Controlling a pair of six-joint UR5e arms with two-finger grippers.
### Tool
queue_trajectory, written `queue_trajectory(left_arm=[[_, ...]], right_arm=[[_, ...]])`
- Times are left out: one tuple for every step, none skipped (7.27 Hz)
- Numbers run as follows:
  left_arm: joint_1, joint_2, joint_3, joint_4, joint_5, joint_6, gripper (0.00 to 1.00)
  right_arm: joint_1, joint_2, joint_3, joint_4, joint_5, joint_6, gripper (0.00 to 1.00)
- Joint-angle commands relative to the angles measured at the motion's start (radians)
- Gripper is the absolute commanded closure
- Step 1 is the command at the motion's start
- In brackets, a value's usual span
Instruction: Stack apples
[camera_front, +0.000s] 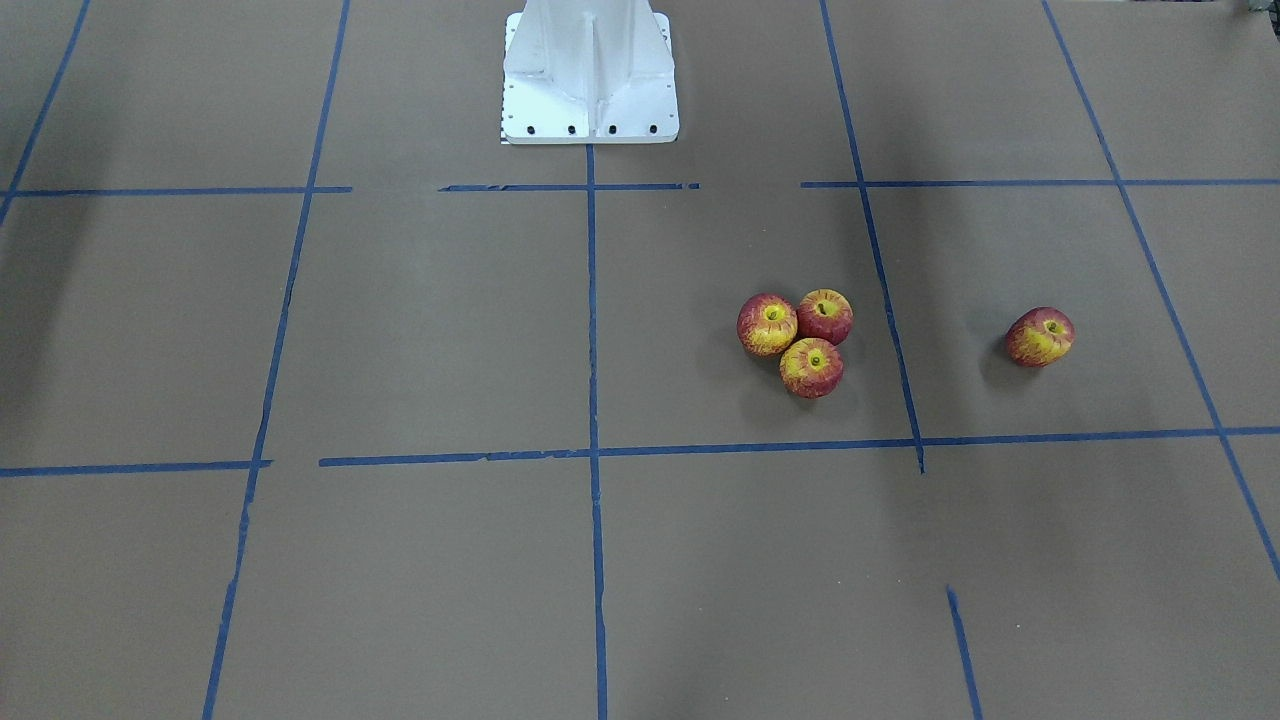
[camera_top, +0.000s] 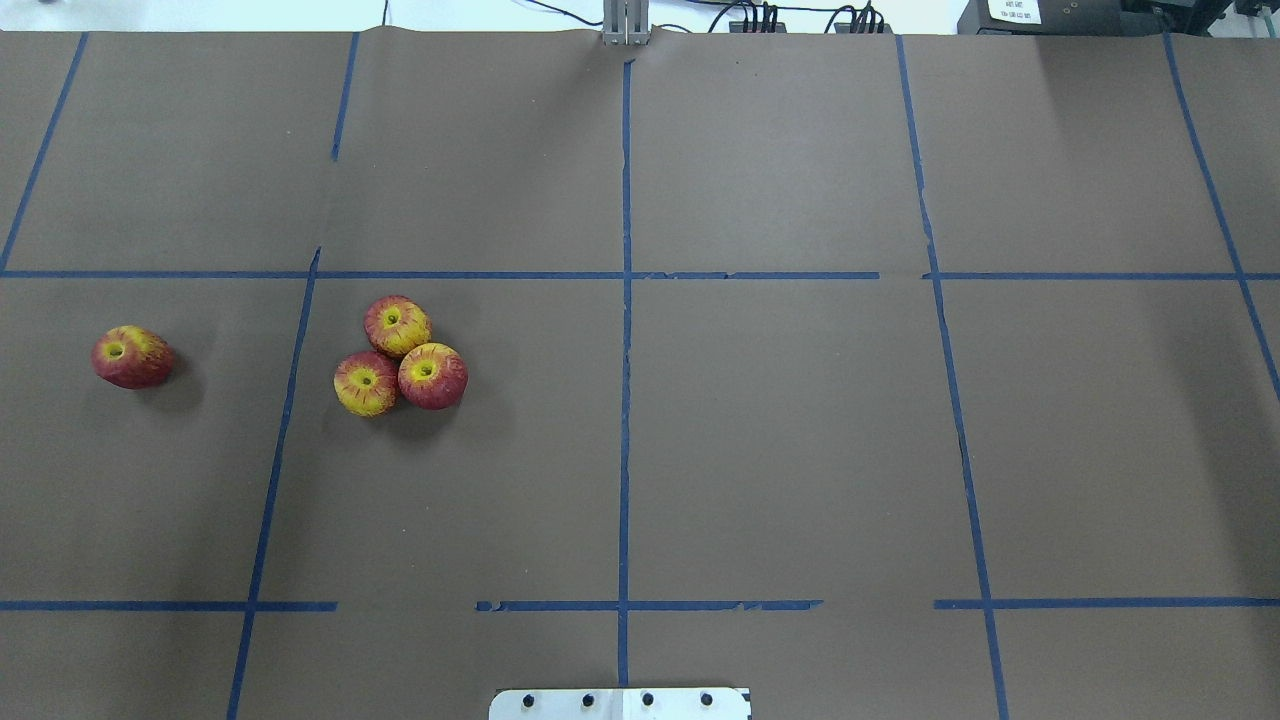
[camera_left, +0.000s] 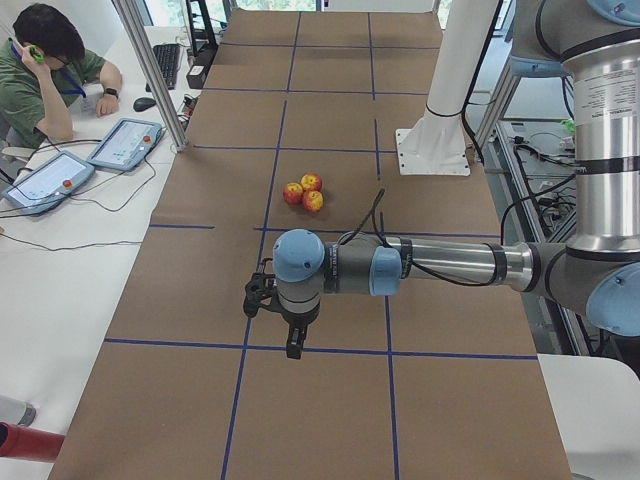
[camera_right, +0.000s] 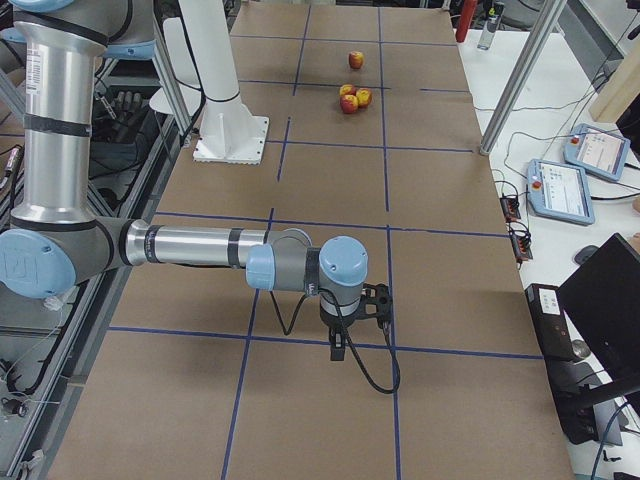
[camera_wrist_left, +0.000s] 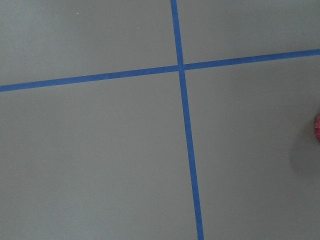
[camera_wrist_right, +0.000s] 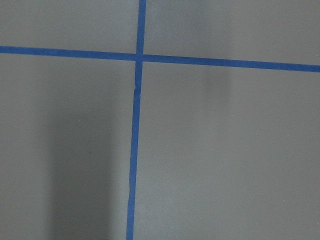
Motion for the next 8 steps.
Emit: queue_trajectory(left_arm=[[0.002, -0.002, 0.000, -0.001, 0.000, 0.002, 0.00], [0.000, 0.001, 0.005, 0.000, 0.000, 0.002, 0.00], [0.002, 0.002, 0.000, -0.001, -0.002, 0.000, 0.00], [0.003, -0.003, -0.005, -0.004, -0.009, -0.002, 0.00], [0.003, -0.003, -0.006, -0.087, -0.014, -0.011, 0.00], [0.029, -0.003, -0.003, -0.183, -0.009, -0.109, 0.00], [0.129, -0.005, -0.003, -0.289, 0.000, -0.243, 0.00], [0.232, -0.006, 0.005, -0.404, 0.000, -0.414, 0.00]], right_arm=[[0.000, 0.000, 0.000, 0.000, 0.000, 0.000, 0.00], [0.000, 0.000, 0.000, 0.000, 0.000, 0.000, 0.00], [0.000, 0.000, 0.000, 0.000, 0.000, 0.000, 0.00], [0.000, 0.000, 0.000, 0.000, 0.000, 0.000, 0.00], [0.000, 0.000, 0.000, 0.000, 0.000, -0.001, 0.00], [0.000, 0.000, 0.000, 0.000, 0.000, 0.000, 0.00], [0.000, 0.000, 0.000, 0.000, 0.000, 0.000, 0.00], [0.000, 0.000, 0.000, 0.000, 0.000, 0.000, 0.00]])
